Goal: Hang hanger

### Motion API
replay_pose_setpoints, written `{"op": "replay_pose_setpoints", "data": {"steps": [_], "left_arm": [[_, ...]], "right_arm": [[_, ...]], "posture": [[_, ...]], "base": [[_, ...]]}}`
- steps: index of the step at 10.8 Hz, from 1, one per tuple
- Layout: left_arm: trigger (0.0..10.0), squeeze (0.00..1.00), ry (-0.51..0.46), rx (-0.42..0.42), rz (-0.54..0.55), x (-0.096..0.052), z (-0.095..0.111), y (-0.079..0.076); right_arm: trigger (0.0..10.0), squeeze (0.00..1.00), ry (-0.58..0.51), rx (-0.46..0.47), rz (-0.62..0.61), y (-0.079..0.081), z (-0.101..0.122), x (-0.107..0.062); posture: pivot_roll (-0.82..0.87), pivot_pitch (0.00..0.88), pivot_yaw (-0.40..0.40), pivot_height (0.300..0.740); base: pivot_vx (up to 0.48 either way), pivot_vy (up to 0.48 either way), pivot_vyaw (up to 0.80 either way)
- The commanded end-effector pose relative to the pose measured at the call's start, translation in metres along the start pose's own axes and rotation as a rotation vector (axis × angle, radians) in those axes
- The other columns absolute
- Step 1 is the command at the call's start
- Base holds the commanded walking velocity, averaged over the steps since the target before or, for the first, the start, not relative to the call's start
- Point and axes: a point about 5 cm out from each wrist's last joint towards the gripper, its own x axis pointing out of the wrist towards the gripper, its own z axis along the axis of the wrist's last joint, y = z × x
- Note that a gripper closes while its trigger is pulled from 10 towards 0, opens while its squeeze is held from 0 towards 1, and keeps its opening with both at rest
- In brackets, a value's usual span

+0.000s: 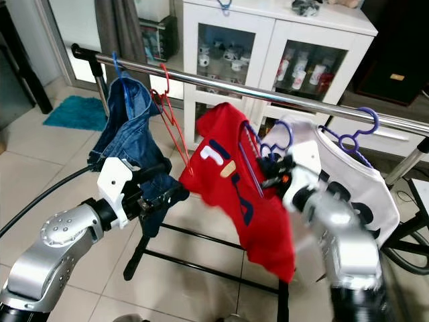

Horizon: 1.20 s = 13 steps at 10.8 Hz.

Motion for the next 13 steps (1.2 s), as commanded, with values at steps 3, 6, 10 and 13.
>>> {"op": "replay_pose_setpoints", "data": {"steps": [3,6,10,13], "left_arm": [[10.0,0.00,-0.017,0.002,0.038,0.005,0.004,0.010],[10.0,0.00,0.000,-0.013,0.123,-0.009,-0.003,0.018],[10.0,0.00,-0.027,-0.022,0.073,0.003,0.002,0.018],[10.0,0.00,-0.048,-0.059,0.033,0.024,0.010,0.024]], "right_arm": [[0.0,0.00,0.001,-0.022,-0.019,0.013,0.005,-0.003],[0.0,0.00,-0.011,-0.008,-0.078,0.018,-0.002,-0.003],[0.0,0.00,-0.028,0.036,-0.156,0.023,-0.002,-0.009],[0.0,0.00,-0.049,-0.005,-0.103,0.032,0.009,-0.001]], "posture": [[0.04,0.000,-0.065,0.740],[0.06,0.000,-0.079,0.740],[0.06,0.000,-0.051,0.740],[0.06,0.000,-0.073,0.740]], "base": [[-0.171,0.000,0.00],[-0.256,0.000,0.00],[-0.065,0.000,0.00],[0.000,0.000,0.00]]}}
